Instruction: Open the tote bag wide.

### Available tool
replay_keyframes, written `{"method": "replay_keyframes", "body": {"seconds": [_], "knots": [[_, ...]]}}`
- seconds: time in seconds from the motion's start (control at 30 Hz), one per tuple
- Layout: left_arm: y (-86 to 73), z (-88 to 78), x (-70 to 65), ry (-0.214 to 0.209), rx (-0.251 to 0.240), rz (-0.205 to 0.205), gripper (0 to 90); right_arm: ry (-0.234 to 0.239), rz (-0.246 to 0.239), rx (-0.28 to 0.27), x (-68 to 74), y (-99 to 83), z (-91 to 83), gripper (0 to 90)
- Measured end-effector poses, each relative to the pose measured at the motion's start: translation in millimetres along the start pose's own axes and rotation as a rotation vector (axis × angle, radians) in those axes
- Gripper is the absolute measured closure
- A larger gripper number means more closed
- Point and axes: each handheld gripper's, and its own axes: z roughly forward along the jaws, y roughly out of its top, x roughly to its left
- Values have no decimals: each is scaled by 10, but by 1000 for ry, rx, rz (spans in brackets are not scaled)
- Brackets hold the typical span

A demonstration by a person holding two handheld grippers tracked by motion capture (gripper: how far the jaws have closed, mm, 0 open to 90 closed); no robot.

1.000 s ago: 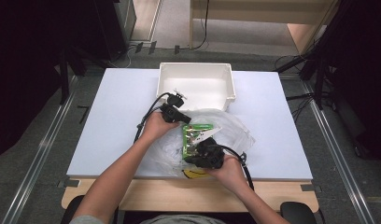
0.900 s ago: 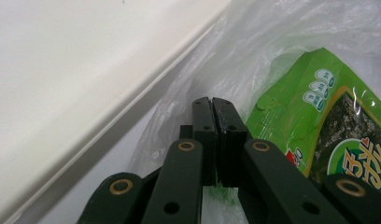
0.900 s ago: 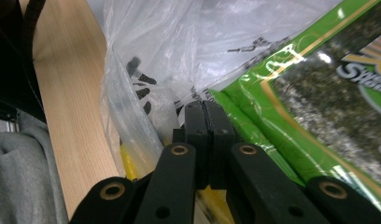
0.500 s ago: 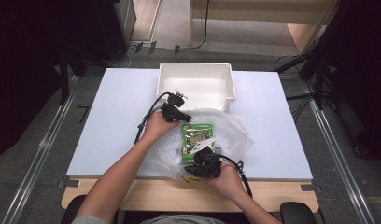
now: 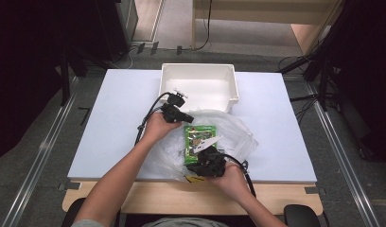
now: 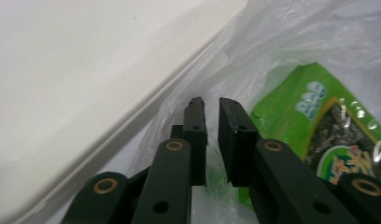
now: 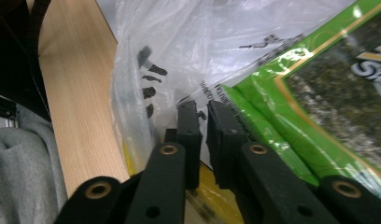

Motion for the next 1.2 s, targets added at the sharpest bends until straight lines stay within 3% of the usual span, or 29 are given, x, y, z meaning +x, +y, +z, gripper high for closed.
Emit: {"method": "replay_keyframes", "body": {"seconds": [0.23,0.3,0.5,0.9,1.13,1.2], "knots": [[17,-129,-71,-26,-8,-9,665,-18,3,-17,-42,43,-87,755],[20,-161,-95,-46,-9,-23,568,-29,0,-29,-68,56,-121,672],[13,-254,-183,-60,-31,-1,467,-47,7,-66,-134,76,-211,597],[-58,-335,-334,-96,-31,22,400,-93,40,-126,-276,70,-392,488],[-134,-409,-418,-92,-49,47,397,-115,58,-152,-364,58,-494,451],[-159,-427,-445,-80,-57,34,418,-123,77,-158,-409,47,-526,443]]}}
